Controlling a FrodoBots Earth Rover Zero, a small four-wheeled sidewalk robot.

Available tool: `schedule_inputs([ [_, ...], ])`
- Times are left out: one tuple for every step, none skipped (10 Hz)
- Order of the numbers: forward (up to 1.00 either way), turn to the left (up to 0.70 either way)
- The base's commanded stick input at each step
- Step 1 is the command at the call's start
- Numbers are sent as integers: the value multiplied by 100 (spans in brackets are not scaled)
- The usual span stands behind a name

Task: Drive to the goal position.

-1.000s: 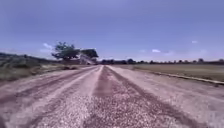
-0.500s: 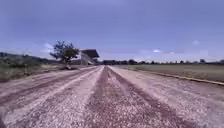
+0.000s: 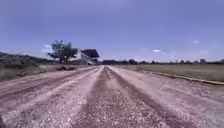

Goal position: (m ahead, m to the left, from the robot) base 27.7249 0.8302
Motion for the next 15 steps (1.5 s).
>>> schedule_inputs([
  [100,5],
  [100,0],
  [100,0],
  [100,0],
  [100,0],
  [100,0],
  [100,0],
  [100,0],
  [100,0],
  [100,0],
  [100,0],
  [100,0],
  [100,0],
  [100,0],
  [100,0],
])
